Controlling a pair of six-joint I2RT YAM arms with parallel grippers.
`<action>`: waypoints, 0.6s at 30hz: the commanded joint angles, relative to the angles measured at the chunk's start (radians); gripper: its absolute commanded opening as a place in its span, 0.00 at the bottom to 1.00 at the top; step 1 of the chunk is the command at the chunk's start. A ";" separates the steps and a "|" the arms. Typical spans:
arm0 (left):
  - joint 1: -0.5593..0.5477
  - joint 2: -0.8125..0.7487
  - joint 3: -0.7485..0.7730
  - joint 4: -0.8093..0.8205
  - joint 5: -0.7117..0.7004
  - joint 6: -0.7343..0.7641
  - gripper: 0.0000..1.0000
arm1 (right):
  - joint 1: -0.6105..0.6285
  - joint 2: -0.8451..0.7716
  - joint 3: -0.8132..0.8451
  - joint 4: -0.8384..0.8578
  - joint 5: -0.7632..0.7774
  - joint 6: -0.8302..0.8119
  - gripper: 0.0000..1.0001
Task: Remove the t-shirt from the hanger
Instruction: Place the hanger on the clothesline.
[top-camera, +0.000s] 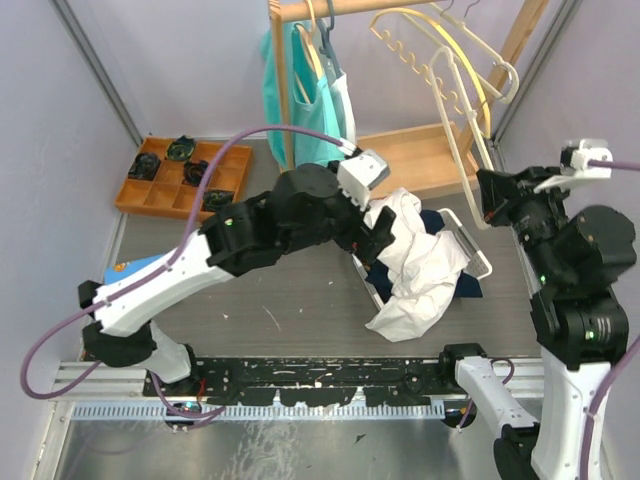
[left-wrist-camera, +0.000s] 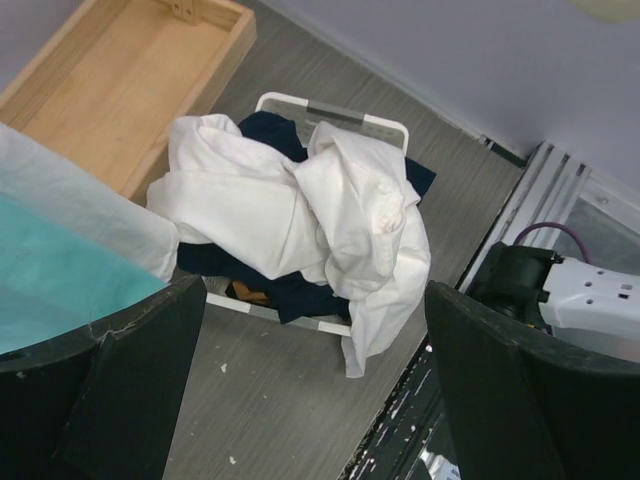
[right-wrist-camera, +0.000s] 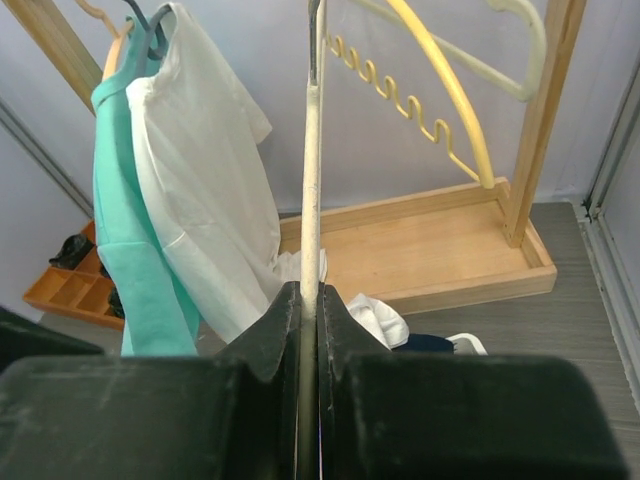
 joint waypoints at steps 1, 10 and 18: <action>-0.002 -0.111 -0.067 0.101 0.015 -0.014 0.98 | -0.003 0.092 0.054 0.092 -0.041 -0.001 0.01; -0.002 -0.282 -0.184 0.181 -0.056 -0.040 0.98 | -0.003 0.307 0.154 0.204 -0.113 0.001 0.00; -0.002 -0.389 -0.263 0.220 -0.052 -0.052 0.98 | -0.002 0.490 0.254 0.330 -0.194 0.026 0.01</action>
